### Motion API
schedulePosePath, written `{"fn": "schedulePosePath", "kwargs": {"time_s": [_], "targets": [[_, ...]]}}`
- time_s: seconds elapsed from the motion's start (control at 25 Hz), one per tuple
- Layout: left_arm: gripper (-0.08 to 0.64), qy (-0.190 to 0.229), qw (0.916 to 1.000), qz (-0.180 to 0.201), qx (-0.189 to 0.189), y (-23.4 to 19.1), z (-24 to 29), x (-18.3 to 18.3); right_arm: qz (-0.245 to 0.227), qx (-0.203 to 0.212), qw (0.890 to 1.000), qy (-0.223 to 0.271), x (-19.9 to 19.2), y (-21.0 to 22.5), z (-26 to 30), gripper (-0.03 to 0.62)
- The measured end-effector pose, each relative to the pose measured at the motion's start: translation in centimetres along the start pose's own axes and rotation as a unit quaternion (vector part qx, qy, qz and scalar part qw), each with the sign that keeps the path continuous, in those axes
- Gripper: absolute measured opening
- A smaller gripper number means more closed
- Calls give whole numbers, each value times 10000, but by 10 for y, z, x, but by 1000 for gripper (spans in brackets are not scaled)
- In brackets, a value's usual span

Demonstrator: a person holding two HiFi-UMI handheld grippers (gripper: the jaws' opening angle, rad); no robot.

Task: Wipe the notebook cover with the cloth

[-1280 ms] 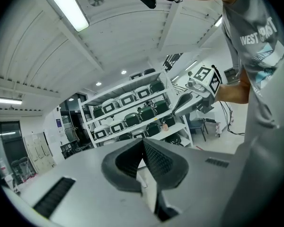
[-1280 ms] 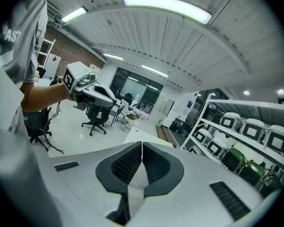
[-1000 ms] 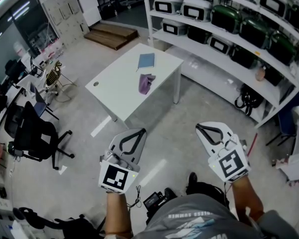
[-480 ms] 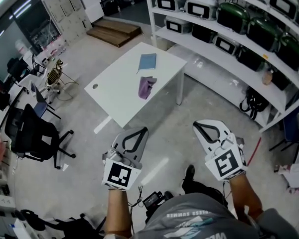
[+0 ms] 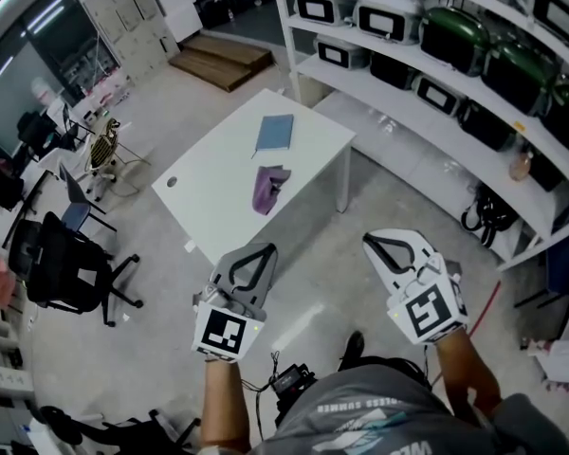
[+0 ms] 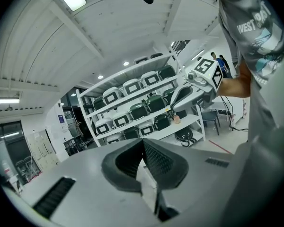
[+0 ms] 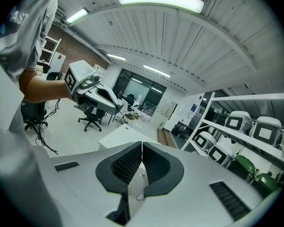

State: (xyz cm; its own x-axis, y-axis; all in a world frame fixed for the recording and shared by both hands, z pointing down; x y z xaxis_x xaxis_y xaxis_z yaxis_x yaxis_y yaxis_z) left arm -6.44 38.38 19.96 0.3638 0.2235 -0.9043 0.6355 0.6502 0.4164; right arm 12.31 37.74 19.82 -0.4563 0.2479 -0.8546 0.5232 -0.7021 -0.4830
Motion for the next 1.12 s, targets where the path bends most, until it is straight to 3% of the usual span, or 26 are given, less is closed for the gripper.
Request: {"fn": "schedulePosePath", "kwargs": {"time_s": [0.32, 0.72, 1.12], "targets": [[3, -246, 9996, 21, 121, -14, 53, 0, 60, 92, 9999, 101, -29, 57, 8, 31], [3, -361, 9993, -1, 28, -30, 92, -12, 230, 83, 9997, 46, -54, 87, 23, 31], [3, -249, 9995, -103, -179, -85, 145, -46, 242, -163, 9994, -172, -69, 131, 70, 31]]}}
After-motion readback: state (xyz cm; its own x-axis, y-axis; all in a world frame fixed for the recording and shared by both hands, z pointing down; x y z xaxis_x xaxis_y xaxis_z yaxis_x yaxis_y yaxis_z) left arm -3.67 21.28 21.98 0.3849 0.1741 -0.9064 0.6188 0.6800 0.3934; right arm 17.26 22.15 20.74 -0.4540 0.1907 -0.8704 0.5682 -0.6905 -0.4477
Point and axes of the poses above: the fingertips, and each gripper's own axes: z forward along the fingers, y to its right, x out of its top, the point moved 4 cm from there along -z, backward along the fingers, and after that the axes turned 8 degrees about y, right-handed, at the moved point
